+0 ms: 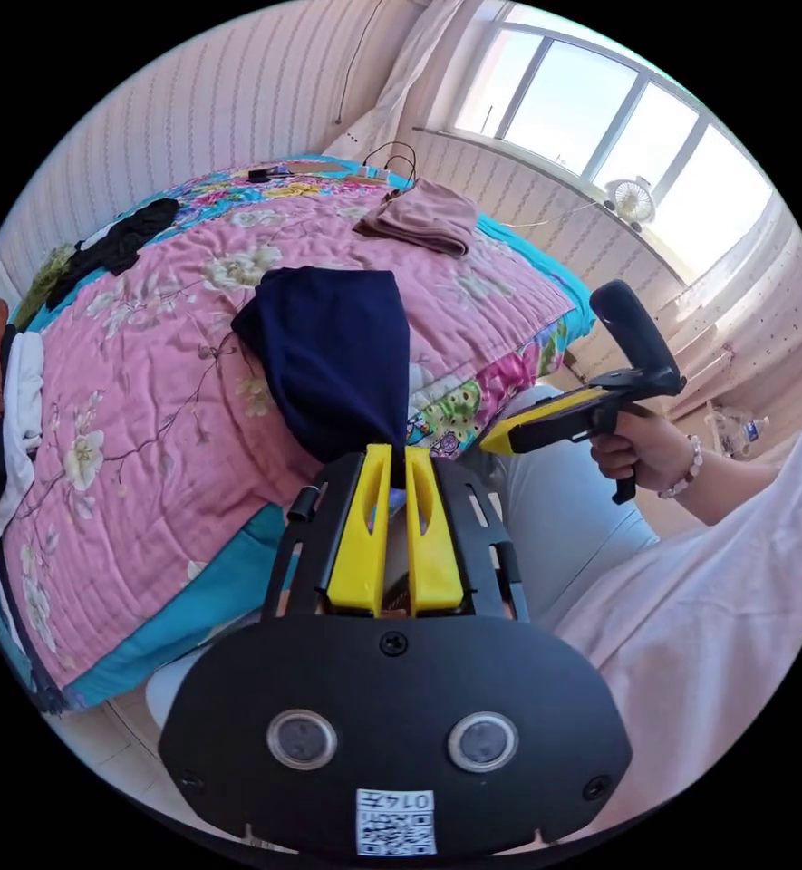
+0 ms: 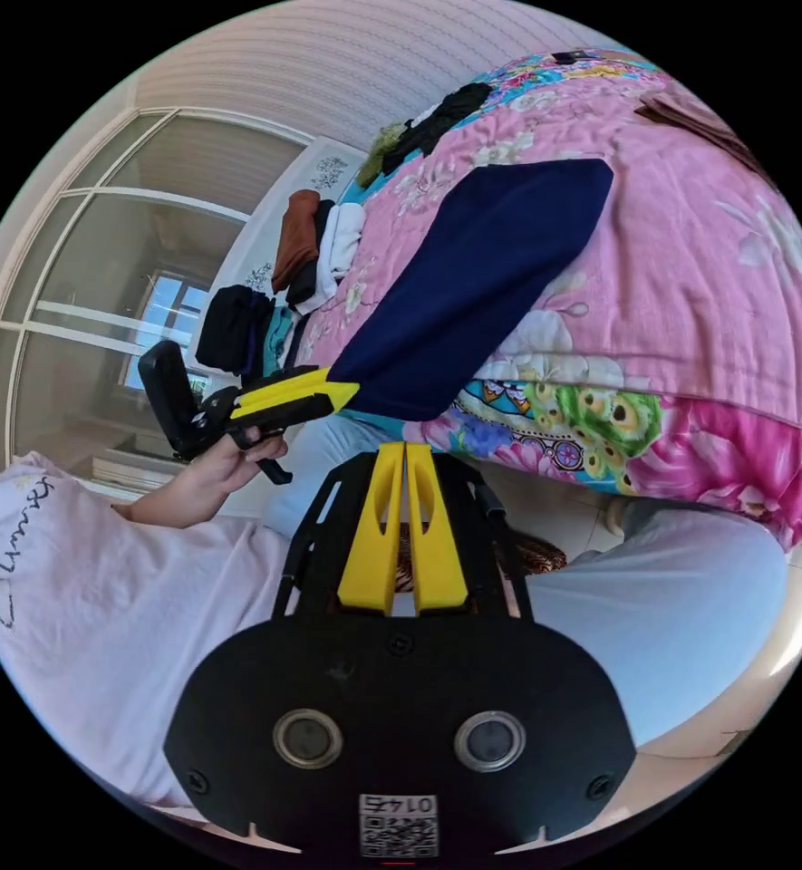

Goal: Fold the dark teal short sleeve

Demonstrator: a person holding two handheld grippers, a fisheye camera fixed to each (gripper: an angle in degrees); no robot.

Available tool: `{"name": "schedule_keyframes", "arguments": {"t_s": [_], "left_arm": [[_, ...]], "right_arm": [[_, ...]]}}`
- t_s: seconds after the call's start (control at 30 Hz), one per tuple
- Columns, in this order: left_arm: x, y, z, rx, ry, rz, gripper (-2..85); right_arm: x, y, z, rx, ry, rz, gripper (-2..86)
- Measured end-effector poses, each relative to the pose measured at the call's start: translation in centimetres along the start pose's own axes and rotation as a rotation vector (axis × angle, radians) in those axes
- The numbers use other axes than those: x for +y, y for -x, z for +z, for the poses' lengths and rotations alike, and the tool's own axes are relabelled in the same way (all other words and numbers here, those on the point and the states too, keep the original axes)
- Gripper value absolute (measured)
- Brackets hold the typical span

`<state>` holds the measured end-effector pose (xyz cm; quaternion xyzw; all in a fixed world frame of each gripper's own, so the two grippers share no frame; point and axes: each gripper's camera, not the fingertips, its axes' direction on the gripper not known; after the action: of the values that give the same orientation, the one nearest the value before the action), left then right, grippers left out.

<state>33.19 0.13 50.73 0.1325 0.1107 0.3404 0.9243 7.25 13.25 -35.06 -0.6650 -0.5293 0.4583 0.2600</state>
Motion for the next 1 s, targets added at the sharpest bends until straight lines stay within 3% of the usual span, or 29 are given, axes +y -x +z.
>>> {"name": "schedule_keyframes", "arguments": {"t_s": [0.17, 0.27, 0.3, 0.43, 0.57, 0.77, 0.9, 1.0], "left_arm": [[0.2, -1.5, 0.0, 0.067, -0.036, 0.043, 0.2], [-0.8, -3.9, 0.4, 0.117, -0.038, 0.174, 0.3], [-1.0, -4.3, 1.2, 0.104, 0.043, 0.175, 0.3], [0.8, -4.2, -0.5, 0.084, 0.006, 0.227, -0.1], [2.9, -0.6, -3.0, 0.128, -0.036, 0.088, -0.5], [5.8, 6.4, -2.0, 0.028, 0.034, -0.172, 1.4], [3.7, 7.6, 0.4, 0.139, 0.039, -0.22, 9.1], [1.4, 6.8, 1.4, 0.128, 0.038, -0.178, 7.3]], "right_arm": [[-4.7, 4.8, -1.4, 0.109, -0.063, -0.097, 5.9], [-7.3, 7.1, 1.0, 0.171, 0.03, -0.134, 10.5], [-7.6, 7.3, 1.7, 0.204, 0.06, -0.138, 10.3], [-7.9, 5.9, 2.8, 0.398, 0.193, -0.1, 2.7], [-5.1, 2.9, -2.5, 0.274, 0.062, 0.017, 1.4], [0.4, -1.6, -10.0, 0.158, -0.21, 0.213, 1.1], [1.6, -2.1, -10.2, 0.135, -0.202, 0.226, 1.1], [1.8, -1.6, -9.8, 0.136, -0.184, 0.198, 1.1]]}}
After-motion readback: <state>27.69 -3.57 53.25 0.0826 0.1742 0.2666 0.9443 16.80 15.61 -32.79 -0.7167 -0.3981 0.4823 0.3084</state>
